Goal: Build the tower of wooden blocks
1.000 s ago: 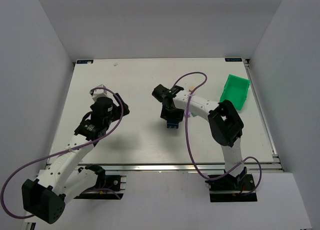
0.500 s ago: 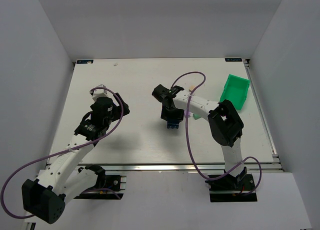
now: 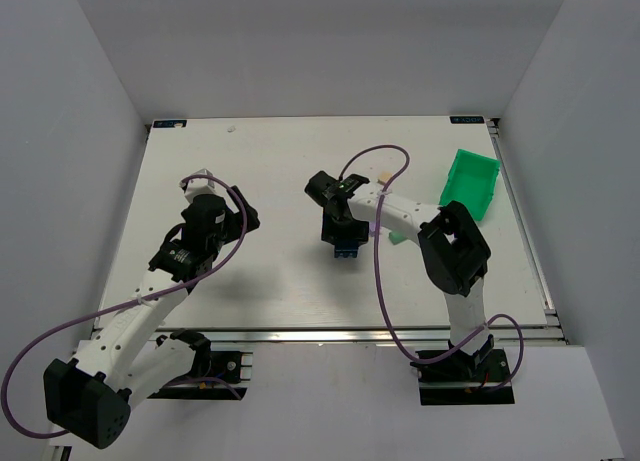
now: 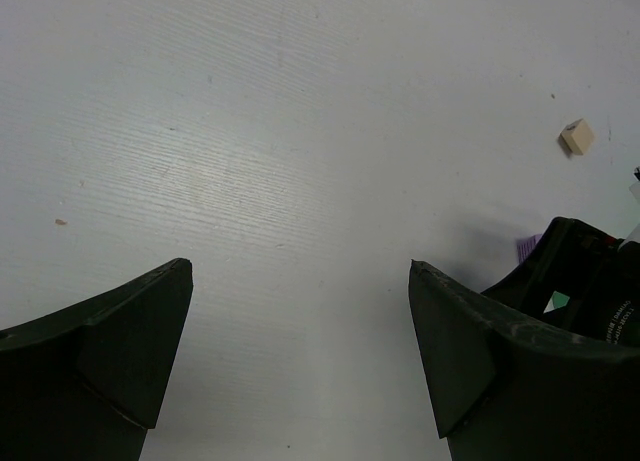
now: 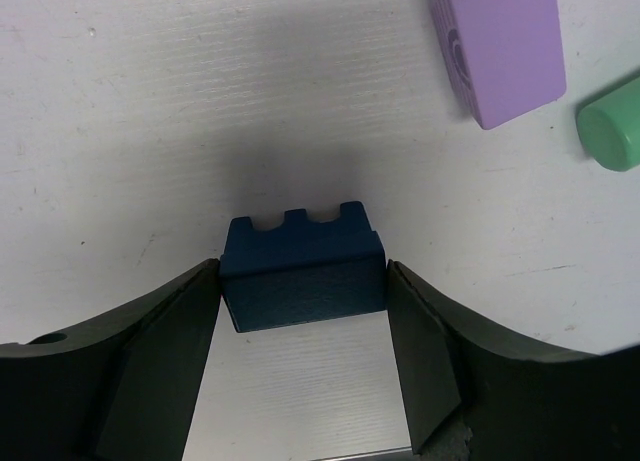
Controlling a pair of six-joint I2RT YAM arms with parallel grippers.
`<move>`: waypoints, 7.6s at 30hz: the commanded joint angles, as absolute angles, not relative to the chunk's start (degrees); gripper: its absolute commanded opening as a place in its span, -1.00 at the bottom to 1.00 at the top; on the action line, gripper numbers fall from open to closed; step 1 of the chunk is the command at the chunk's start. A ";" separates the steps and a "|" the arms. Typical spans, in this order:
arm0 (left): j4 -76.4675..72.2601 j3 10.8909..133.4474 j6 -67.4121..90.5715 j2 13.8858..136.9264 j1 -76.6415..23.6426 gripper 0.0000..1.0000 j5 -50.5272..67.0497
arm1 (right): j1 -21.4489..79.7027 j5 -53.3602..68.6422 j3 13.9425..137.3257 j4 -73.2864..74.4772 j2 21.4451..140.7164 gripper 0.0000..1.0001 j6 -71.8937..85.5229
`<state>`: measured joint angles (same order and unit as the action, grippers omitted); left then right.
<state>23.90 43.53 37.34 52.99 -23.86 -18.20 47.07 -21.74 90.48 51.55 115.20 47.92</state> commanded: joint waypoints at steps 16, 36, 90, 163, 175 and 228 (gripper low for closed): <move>22.59 43.15 36.83 52.82 -24.08 0.96 -17.31 | 47.81 -22.67 89.03 51.77 112.33 0.47 46.93; 22.76 43.24 36.74 53.17 -23.99 0.96 -17.75 | 47.90 -18.81 88.07 48.69 111.09 0.55 44.30; 22.76 43.15 36.74 53.17 -23.99 0.96 -17.84 | 47.46 -20.12 85.25 47.28 108.28 0.56 43.06; 22.68 47.28 33.58 55.46 -23.99 0.96 -17.41 | 34.29 -16.01 78.49 26.64 99.57 0.70 12.68; 20.13 48.60 30.59 57.92 -23.73 0.97 -12.66 | 29.18 -7.65 80.42 24.35 110.65 0.44 6.42; -38.14 37.35 36.91 61.87 -24.26 0.82 52.03 | 27.42 56.95 54.05 -38.04 73.13 -0.76 34.70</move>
<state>-33.69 37.91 35.42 62.06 -24.05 49.69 27.09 53.21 54.30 -27.51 75.29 29.65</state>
